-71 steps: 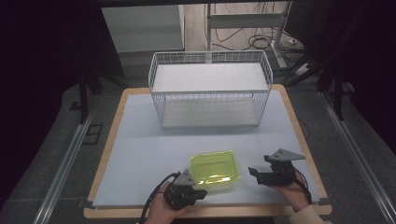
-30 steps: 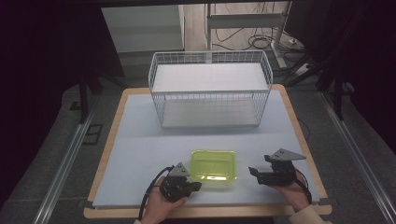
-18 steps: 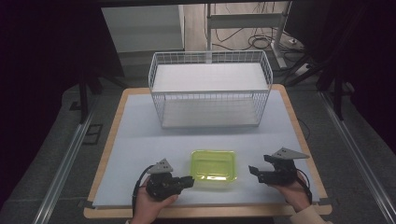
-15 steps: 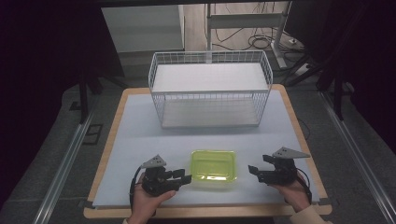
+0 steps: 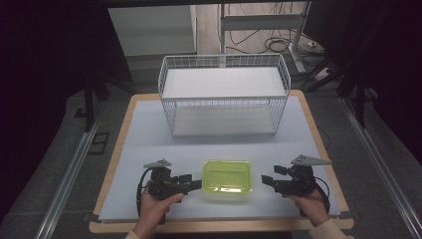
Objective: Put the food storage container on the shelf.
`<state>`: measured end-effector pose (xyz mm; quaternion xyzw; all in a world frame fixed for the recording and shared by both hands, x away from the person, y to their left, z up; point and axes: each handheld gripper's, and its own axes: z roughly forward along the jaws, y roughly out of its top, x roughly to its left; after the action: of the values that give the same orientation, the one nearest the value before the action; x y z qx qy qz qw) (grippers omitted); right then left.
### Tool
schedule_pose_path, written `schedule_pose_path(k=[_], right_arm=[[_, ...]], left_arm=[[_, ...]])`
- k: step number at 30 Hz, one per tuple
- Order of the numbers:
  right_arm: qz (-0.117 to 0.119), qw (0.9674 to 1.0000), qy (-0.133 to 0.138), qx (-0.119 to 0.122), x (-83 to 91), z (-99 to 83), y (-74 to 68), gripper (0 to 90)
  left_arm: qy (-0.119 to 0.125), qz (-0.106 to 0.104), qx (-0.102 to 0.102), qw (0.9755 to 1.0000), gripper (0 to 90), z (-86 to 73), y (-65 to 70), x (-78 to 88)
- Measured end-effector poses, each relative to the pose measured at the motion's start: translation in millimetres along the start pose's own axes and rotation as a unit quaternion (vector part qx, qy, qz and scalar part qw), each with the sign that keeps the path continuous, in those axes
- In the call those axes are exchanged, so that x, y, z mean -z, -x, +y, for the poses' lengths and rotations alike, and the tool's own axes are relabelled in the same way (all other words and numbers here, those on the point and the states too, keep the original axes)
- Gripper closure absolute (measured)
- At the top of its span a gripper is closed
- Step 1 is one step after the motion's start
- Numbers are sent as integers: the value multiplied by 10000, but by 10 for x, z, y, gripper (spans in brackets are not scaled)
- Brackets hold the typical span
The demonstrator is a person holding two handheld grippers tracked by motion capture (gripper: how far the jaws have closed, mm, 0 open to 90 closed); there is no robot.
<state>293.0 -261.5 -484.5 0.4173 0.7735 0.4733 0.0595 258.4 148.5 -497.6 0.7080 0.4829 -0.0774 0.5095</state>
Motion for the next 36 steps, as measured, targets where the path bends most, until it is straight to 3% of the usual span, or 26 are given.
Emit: schedule_pose_path(k=[4, 9, 10, 12, 13, 18, 24, 30, 36], right_arm=[[133, 9998, -15, -158, -30, 54, -12, 291], [93, 9994, -188, -285, -82, 105, -28, 307], [76, 9986, -286, -439, -126, 132, -30, 314], [103, 9981, -318, -510, -150, 147, -26, 319], [128, 9967, -351, -722, -198, 173, -27, 330], [278, 9941, -333, -995, -307, 205, -37, 360], [448, 9909, -511, -1158, -379, 141, -55, 406], [540, 9891, -624, -1216, -448, 105, -67, 446], [783, 9836, -762, -1438, -526, 71, -32, 518]], left_arm=[[-40, 29, 53, 10000, 364, 41, -17, -23], [-95, 84, 145, 9998, 362, 135, -28, -118], [-138, 110, 97, 9998, 366, 172, -36, -152], [-155, 143, 91, 9997, 382, 187, -42, -166], [-166, 113, 132, 9997, 390, 199, -54, -181], [-221, -40, 324, 9992, 408, 217, -121, -252], [-252, -195, 553, 9980, 423, 201, -194, -278], [-361, -288, 631, 9969, 445, 208, -241, -330], [-431, -440, 842, 9945, 488, 208, -340, -385]])
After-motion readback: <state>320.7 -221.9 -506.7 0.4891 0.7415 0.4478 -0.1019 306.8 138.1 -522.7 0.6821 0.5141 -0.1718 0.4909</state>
